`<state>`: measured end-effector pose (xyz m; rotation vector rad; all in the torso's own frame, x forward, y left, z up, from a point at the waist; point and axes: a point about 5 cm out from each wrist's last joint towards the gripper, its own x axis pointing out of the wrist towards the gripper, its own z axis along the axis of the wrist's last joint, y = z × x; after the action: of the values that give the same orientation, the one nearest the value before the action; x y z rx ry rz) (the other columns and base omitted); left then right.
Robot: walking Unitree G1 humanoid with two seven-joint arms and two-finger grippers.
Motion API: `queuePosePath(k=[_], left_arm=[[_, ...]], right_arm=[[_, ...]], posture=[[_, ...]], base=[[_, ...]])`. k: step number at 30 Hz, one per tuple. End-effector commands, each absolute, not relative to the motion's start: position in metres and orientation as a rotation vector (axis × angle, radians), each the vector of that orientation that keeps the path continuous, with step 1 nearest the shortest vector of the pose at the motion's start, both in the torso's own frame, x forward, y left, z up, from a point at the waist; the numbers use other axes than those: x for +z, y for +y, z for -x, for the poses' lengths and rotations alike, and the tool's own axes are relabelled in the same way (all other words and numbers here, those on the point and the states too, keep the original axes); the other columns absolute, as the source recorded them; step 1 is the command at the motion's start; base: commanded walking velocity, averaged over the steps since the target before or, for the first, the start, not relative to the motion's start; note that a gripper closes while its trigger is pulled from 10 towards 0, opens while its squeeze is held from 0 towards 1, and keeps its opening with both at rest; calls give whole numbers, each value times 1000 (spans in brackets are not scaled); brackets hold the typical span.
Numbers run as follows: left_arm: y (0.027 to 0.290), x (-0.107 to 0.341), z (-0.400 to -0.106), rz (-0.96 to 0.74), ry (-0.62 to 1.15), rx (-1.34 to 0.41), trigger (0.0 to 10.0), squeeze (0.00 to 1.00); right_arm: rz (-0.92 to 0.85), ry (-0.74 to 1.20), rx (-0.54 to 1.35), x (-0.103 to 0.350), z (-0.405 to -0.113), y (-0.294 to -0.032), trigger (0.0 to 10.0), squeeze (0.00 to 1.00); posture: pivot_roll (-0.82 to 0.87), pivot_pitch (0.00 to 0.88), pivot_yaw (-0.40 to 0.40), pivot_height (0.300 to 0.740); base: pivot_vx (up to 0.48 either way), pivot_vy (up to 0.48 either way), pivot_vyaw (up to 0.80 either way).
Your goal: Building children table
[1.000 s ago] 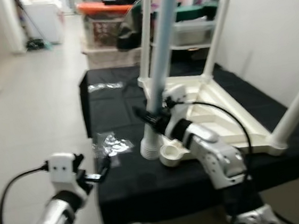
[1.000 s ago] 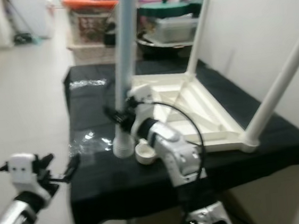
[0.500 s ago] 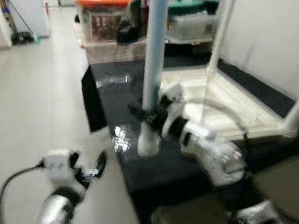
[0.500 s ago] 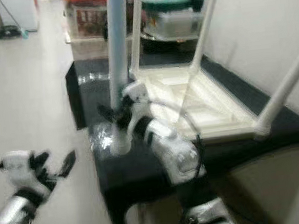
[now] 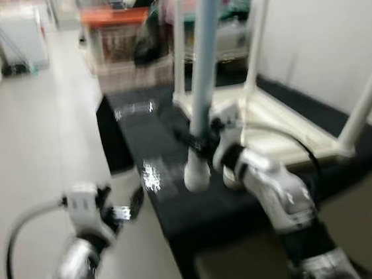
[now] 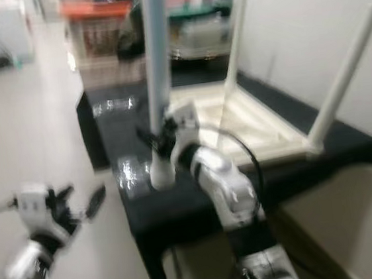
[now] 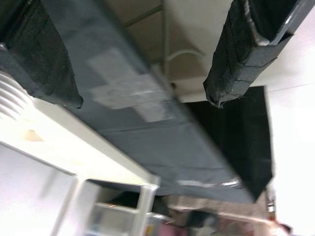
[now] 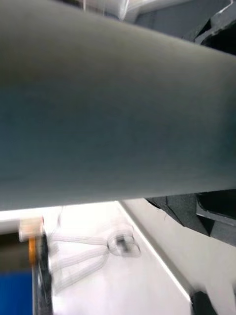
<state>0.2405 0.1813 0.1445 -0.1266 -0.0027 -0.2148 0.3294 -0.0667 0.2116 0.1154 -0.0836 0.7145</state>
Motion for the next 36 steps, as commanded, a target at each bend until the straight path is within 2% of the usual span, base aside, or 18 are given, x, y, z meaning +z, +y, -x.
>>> queuePosePath(k=[1,10,29,36], left_arm=[[177,143,-241,116,7,-232,10000,0],[176,142,-242,110,9,-235,10000,0],[178,142,-244,124,-1,-218,10000,0],[177,144,-245,140,-16,-222,10000,0]], right_arm=[[-96,-99,694,215,-331,-72,10000,0],[-97,-102,689,215,-332,-72,10000,0],[-97,-114,678,216,-333,-73,10000,0],[-90,-127,677,217,-333,-73,10000,0]], posture=[[70,0,-94,740],[69,0,-92,740],[67,0,-91,740],[66,0,-90,740]], base=[[0,-480,0],[0,-415,0],[0,0,0],[326,0,0]])
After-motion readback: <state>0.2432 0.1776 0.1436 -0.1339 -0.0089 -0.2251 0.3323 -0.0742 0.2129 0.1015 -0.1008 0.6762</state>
